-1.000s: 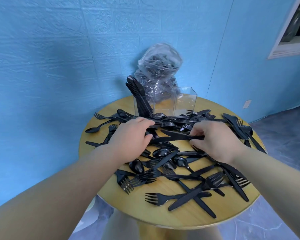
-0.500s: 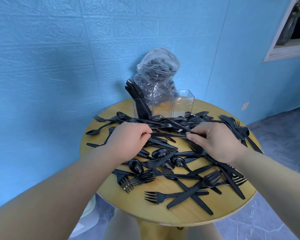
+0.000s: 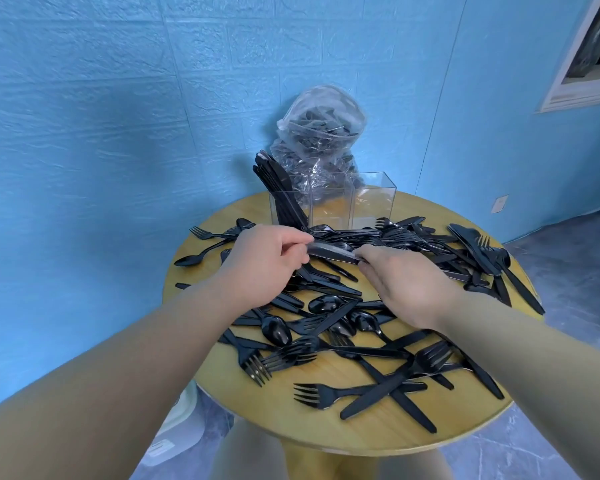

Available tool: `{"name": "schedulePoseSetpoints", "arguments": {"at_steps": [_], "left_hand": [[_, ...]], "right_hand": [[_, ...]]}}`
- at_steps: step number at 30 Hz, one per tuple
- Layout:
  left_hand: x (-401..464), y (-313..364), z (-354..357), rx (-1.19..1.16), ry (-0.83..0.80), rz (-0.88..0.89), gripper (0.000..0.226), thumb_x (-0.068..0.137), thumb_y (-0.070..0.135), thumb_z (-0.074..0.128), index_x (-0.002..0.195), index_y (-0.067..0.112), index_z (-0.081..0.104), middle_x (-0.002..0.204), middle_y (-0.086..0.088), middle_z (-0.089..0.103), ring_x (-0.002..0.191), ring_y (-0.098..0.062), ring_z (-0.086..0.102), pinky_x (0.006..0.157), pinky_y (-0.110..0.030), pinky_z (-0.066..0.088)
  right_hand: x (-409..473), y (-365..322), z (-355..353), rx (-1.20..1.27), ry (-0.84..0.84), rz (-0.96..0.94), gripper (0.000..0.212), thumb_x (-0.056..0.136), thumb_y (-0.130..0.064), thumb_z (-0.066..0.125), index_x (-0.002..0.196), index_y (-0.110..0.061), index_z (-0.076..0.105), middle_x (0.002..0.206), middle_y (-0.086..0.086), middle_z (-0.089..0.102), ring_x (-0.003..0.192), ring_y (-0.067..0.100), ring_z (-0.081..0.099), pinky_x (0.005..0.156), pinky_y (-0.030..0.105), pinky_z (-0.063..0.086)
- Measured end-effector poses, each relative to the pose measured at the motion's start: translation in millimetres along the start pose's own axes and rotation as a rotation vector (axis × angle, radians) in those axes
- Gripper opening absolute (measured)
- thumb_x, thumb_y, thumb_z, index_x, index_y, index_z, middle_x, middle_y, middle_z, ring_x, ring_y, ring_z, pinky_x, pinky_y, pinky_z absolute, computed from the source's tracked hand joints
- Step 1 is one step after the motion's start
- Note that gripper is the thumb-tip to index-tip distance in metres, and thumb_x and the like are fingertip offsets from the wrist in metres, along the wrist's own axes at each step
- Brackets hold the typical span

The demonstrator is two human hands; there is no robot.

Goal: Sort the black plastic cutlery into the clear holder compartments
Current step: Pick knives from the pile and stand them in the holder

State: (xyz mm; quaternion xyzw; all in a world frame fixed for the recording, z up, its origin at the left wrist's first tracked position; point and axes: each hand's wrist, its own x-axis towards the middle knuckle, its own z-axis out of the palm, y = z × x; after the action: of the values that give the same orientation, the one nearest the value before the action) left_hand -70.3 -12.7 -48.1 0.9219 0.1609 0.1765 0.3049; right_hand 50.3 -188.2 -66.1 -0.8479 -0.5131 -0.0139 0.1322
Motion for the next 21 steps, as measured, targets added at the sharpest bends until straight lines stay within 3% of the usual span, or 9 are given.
{"name": "schedulePoseSetpoints", "arguments": {"at_steps": [2,4,6,9,12,18,21], "left_hand": [[2.7,-5.3,-0.8,0.117,0.030,0.001,0.033,0.100,0.021,0.042,0.129,0.026,0.057,0.107,0.010,0.067,0.095,-0.007,0.063,0.075,-0.009,0.042],[4.4,-17.2,-2.1,0.315,0.025,0.015,0.035,0.102,0.023,0.036,0.132,0.027,0.054,0.123,0.007,0.062,0.111,-0.015,0.055,0.090,-0.023,0.042],[4.9,-31.3,-1.3,0.482,-0.037,0.037,0.038,0.102,0.026,0.032,0.135,0.030,0.049,0.137,0.008,0.051,0.126,-0.019,0.038,0.103,-0.033,0.034],[1.4,-41.3,4.9,0.618,-0.166,0.075,0.043,0.100,0.041,0.028,0.143,0.040,0.034,0.154,0.013,0.025,0.140,-0.019,0.015,0.112,-0.046,0.024],[0.1,-44.7,14.1,0.690,-0.262,0.109,0.045,0.099,0.050,0.025,0.143,0.044,0.029,0.157,0.012,0.013,0.144,-0.018,0.001,0.111,-0.050,0.016],[-3.0,-54.8,3.0,0.633,-0.185,0.065,0.040,0.098,0.050,0.031,0.134,0.040,0.046,0.152,0.014,0.026,0.143,-0.013,0.005,0.111,-0.046,0.015],[-5.5,-60.4,0.0,0.607,-0.189,0.063,0.042,0.098,0.048,0.032,0.138,0.040,0.039,0.152,0.015,0.025,0.143,-0.011,0.006,0.112,-0.045,0.015]], "right_hand": [[1.8,3.1,1.3,-0.043,0.040,0.033,0.027,0.099,-0.044,0.027,0.096,-0.021,0.042,0.078,-0.003,0.055,0.071,0.023,0.056,0.066,0.039,0.048],[5.3,8.4,3.2,-0.070,0.069,0.098,0.027,0.098,-0.047,0.031,0.093,-0.023,0.040,0.074,-0.005,0.053,0.069,0.022,0.054,0.064,0.038,0.048],[11.2,12.9,5.1,-0.073,0.078,0.163,0.022,0.098,-0.042,0.039,0.091,-0.022,0.044,0.069,-0.005,0.051,0.068,0.024,0.053,0.063,0.037,0.049],[24.6,10.2,7.2,-0.021,0.019,0.177,0.015,0.094,-0.035,0.050,0.088,-0.021,0.052,0.070,-0.004,0.055,0.067,0.021,0.053,0.060,0.031,0.043],[41.9,2.3,13.8,0.002,-0.044,0.139,0.016,0.091,-0.030,0.054,0.082,-0.017,0.054,0.075,-0.001,0.058,0.071,0.022,0.053,0.062,0.030,0.041],[71.4,-5.0,31.4,0.013,-0.113,0.157,0.015,0.089,-0.034,0.059,0.083,-0.020,0.055,0.078,-0.002,0.057,0.075,0.023,0.053,0.065,0.028,0.040],[78.2,-7.8,36.7,0.004,-0.164,0.188,0.021,0.088,-0.035,0.059,0.082,-0.015,0.059,0.080,0.002,0.062,0.076,0.024,0.057,0.063,0.029,0.043]]}}
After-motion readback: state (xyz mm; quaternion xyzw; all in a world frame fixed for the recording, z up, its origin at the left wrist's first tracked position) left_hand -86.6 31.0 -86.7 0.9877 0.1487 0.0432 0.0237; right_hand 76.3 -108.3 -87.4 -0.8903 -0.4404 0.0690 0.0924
